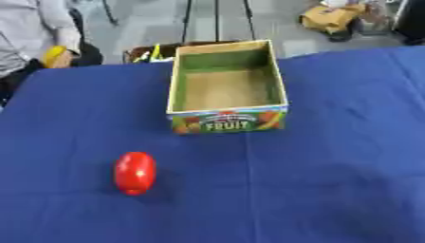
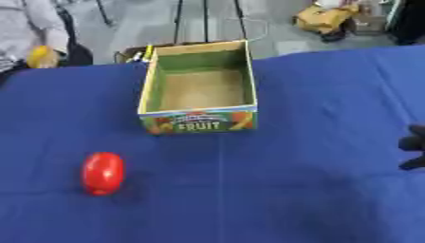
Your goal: Pick up objects on the table and place them in the box.
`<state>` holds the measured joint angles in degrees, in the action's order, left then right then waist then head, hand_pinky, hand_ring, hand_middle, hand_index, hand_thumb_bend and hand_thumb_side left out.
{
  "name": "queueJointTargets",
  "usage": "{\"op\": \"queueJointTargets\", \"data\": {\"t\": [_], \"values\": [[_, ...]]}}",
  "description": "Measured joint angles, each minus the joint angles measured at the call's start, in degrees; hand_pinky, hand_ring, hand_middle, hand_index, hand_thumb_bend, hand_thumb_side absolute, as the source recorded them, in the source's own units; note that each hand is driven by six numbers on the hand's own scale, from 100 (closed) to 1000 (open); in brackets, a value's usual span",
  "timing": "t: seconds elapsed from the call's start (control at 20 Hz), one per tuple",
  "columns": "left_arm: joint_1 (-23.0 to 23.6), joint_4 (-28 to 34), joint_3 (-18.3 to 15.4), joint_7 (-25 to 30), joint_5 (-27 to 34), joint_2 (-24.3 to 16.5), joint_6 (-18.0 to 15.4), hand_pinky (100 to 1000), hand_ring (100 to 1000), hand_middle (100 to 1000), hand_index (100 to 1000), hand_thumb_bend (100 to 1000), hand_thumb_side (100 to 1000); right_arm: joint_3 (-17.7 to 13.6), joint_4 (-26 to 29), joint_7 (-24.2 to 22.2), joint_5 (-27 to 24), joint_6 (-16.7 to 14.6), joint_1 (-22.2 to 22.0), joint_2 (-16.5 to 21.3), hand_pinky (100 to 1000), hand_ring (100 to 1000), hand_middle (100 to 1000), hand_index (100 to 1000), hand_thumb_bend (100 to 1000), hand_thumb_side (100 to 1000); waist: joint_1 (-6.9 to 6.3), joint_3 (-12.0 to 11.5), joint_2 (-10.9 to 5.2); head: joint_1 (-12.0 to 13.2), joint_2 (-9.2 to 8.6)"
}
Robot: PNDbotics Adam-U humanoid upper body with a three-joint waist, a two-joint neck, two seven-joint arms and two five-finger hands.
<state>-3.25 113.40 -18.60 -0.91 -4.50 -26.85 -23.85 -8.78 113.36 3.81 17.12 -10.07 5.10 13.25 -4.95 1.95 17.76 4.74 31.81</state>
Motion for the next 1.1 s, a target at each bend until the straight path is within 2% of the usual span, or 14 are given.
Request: {"op": "queueJointTargets", "data": {"t": [0.3, 0.5, 0.75, 1.1], "values": [[0.12, -1.55, 1.1, 4.76, -4.95, -7.86, -2.93, 292, 376, 790, 721, 100, 723, 0.12, 0.0, 0.16, 0.0, -0.17, -0.39, 0.06, 494, 666, 608, 791, 103, 959, -0.02, 0.17, -0.49, -0.36, 0.42], [-1.59, -5.24, 2.4, 7.97, -8.17, -12.92, -4.54, 342, 421, 811, 793, 100, 768, 0.35, 0.0, 0.27, 0.0, -0.38, -0.62, 0.07, 494, 666, 608, 790, 104, 960, 0.12, 0.41, -0.75, -0.76, 0.42], [-4.46, -10.32, 5.27, 11.87, -12.09, -19.1, -7.38, 399, 476, 823, 882, 100, 771, 0.39, 0.0, 0.27, 0.0, -0.53, -0.9, 0.09, 493, 665, 608, 790, 106, 960, 0.2, 0.53, -0.83, -0.84, 0.4], [-9.18, -16.64, 10.72, 14.78, -17.5, -27.85, -11.11, 457, 545, 852, 937, 100, 764, 0.93, 0.0, 0.03, 0.0, -0.7, -0.87, 0.09, 492, 665, 607, 790, 108, 961, 0.71, 1.25, -0.83, -0.32, 0.27]]}}
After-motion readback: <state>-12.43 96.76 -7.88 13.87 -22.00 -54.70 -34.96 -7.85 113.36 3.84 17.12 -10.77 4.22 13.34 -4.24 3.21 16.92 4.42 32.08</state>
